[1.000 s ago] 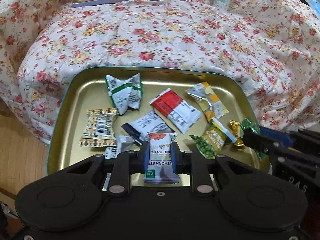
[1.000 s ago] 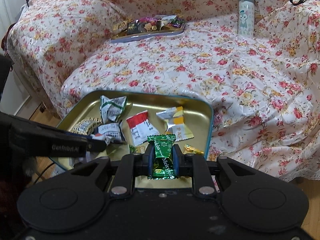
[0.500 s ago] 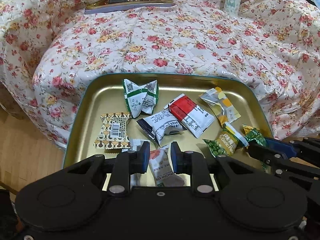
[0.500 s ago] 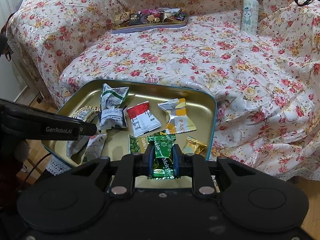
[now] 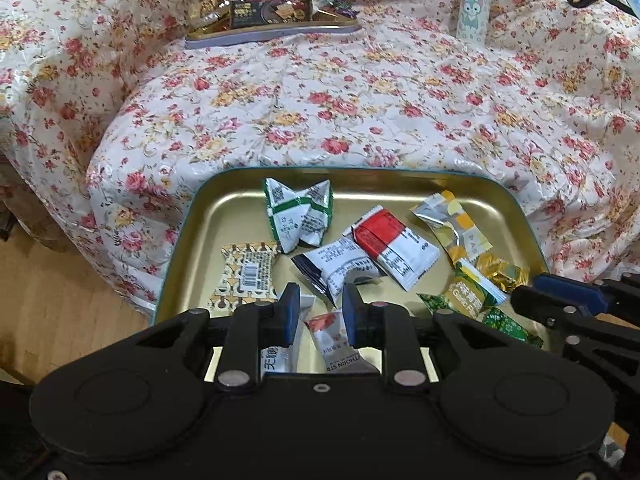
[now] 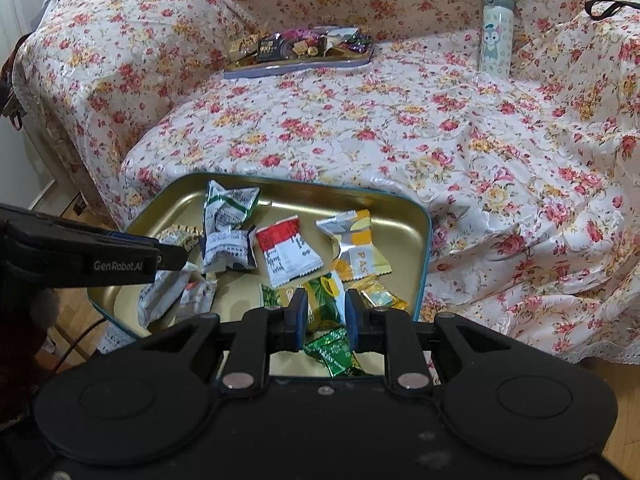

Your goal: Organize snacks

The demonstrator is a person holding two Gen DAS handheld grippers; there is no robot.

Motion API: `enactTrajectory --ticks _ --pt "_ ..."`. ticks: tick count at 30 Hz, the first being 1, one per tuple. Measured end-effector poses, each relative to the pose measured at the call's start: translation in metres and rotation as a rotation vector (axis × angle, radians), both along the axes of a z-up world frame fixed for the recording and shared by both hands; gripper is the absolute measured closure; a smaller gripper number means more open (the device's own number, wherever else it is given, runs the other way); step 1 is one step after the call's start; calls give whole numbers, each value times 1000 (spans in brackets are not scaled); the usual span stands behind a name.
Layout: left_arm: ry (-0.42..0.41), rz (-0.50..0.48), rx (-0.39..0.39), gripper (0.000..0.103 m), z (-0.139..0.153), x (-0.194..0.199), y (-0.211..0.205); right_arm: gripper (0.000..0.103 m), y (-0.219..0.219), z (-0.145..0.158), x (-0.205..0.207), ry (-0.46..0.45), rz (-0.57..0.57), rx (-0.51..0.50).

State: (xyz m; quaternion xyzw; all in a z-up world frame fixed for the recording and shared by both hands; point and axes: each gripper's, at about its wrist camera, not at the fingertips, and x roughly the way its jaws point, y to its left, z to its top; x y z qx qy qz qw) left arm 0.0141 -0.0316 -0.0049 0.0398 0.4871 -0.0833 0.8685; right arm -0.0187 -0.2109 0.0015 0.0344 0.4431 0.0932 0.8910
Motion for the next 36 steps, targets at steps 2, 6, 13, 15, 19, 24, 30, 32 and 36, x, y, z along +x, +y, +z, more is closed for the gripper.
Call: enactTrajectory --ticks 2,6,13,15,19,24,30,32,36 --pt "-17 14 6 71 3 0 0 75 0 4 0 -16 -14 -6" --pt "-55 44 11 67 10 3 1 62 4 14 3 -57 -52 -28" --pt "-103 88 48 67 18 7 1 49 9 27 9 -95 -99 -49" --pt "-113 89 51 67 19 5 0 47 10 28 11 -104 -117 -58" --pt "-111 74 38 67 18 3 -1 46 13 26 12 -101 -141 -65" --pt "-114 72 32 66 18 0 -1 46 14 21 10 -84 -144 -73" --pt "-108 72 33 66 17 -2 -1 46 12 18 11 -63 -164 -64" --pt "-103 71 33 66 16 -3 -1 46 12 16 11 -57 -169 -63" --pt "-96 72 33 66 15 -4 -1 46 13 15 11 -49 -169 -63"
